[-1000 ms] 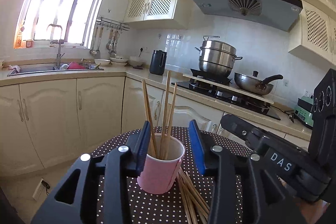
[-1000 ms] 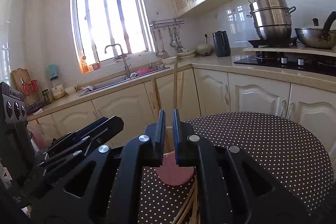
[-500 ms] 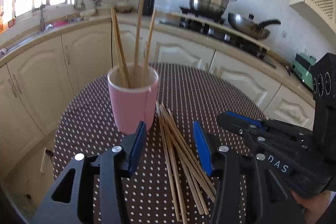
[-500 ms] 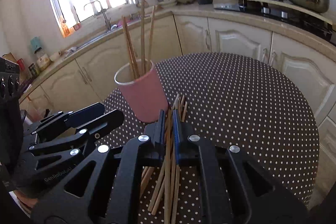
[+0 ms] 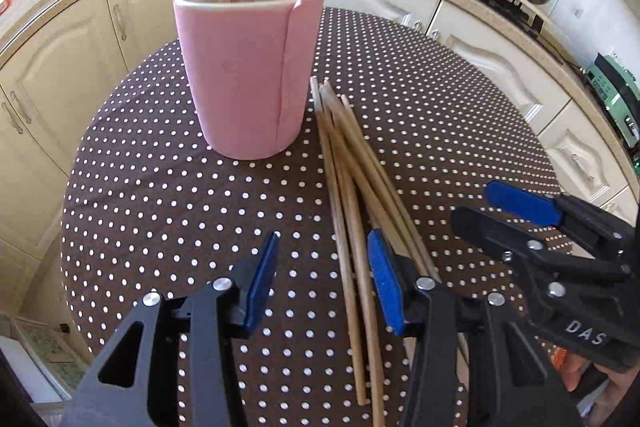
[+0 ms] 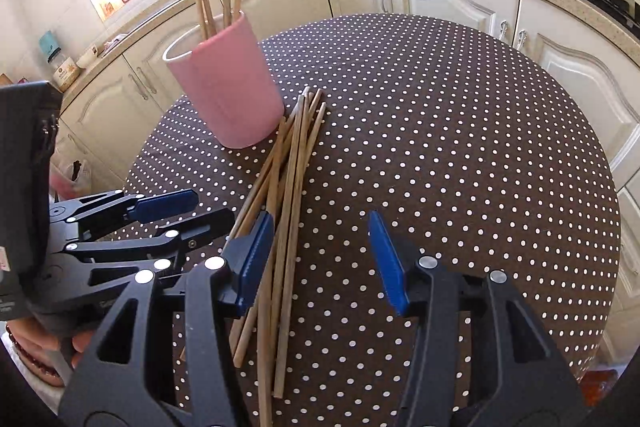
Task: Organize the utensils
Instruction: 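Return the right gripper to the pile and grasp another chopstick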
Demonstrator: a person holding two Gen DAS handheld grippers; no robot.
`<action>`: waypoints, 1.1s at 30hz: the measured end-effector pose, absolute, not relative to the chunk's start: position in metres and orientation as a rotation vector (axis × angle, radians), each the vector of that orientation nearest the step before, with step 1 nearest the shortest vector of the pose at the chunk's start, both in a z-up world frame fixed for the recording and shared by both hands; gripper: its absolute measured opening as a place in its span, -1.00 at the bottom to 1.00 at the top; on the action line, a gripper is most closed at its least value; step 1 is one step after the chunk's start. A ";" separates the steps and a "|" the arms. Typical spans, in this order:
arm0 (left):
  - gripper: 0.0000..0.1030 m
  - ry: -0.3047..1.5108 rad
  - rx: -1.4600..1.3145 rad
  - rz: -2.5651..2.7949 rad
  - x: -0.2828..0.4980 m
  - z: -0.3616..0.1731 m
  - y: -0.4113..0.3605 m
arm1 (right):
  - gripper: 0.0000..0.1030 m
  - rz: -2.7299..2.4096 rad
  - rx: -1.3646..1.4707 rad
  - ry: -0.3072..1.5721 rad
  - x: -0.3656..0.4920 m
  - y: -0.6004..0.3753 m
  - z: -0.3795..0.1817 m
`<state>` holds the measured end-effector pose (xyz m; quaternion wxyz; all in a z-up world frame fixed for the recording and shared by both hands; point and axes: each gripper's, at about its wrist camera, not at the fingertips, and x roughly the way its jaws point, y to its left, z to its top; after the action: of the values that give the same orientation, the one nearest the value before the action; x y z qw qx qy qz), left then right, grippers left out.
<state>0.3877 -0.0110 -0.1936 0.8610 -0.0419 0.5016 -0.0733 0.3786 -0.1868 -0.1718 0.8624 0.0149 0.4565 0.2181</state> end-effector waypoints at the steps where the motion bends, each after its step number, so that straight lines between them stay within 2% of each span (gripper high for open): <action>1: -0.10 1.057 -0.083 -0.149 0.392 -0.196 -0.013 | -0.03 0.461 0.029 0.963 0.380 -0.186 -0.173; 14: -0.13 1.056 -0.039 -0.104 0.428 -0.204 -0.020 | -0.04 0.462 -0.042 1.029 0.412 -0.173 -0.182; 17: -0.24 1.052 -0.049 -0.115 0.432 -0.205 -0.018 | -0.31 0.474 -0.059 1.059 0.422 -0.166 -0.185; 21: -0.32 1.050 -0.036 -0.133 0.430 -0.205 -0.015 | -0.33 0.486 -0.091 1.087 0.431 -0.156 -0.189; 26: -0.33 1.057 -0.027 -0.126 0.430 -0.205 -0.016 | -0.34 0.478 -0.125 1.114 0.442 -0.143 -0.194; 33: -0.36 1.056 -0.013 -0.106 0.446 -0.205 -0.019 | -0.55 0.460 -0.167 1.166 0.458 -0.131 -0.199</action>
<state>0.4458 -0.0192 -0.2050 0.8624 -0.0064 0.5037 -0.0504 0.4576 -0.1313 -0.1988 0.8066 -0.0781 0.5450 0.2151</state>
